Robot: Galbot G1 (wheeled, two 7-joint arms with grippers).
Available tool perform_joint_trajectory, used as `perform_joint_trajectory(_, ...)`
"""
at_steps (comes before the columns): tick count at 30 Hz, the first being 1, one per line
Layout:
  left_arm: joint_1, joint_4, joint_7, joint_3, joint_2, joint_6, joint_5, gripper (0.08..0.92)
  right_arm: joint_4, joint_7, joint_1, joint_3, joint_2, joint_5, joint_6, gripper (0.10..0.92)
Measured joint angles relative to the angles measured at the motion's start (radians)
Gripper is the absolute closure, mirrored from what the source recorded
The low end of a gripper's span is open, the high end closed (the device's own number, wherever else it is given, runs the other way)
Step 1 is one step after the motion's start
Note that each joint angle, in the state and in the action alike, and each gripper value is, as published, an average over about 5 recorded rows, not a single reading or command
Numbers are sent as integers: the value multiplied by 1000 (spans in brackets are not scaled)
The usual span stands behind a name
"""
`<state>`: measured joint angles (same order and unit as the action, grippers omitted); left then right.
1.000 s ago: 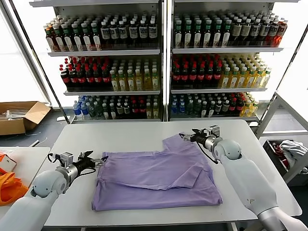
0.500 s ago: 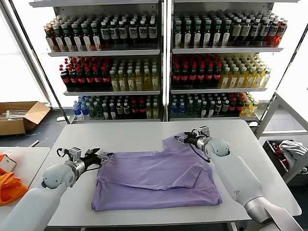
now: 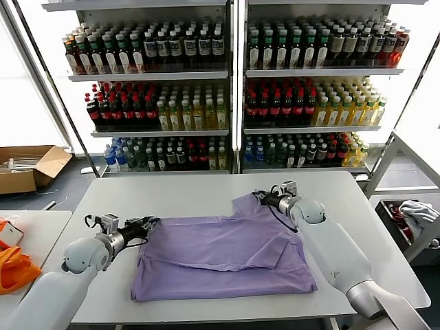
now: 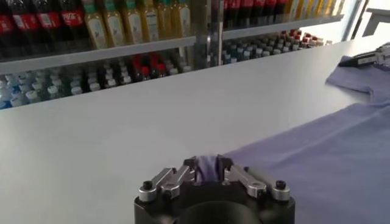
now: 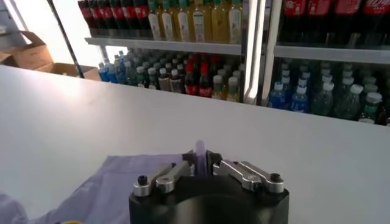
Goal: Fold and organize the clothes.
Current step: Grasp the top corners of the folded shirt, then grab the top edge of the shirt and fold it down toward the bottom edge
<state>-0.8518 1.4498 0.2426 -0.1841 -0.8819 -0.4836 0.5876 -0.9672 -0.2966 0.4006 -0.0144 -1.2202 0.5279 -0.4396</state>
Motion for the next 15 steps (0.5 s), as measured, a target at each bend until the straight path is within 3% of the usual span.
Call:
perform_joint_trajectory(5,-12,12,-4,-9,0,0,8,901,-44,14,15,14,15,35,-12,920)
perform_joint_trajectory(15,-42,84,-18,-45,22,-3,39,914,-210,43,65,62,61,137,-41,920)
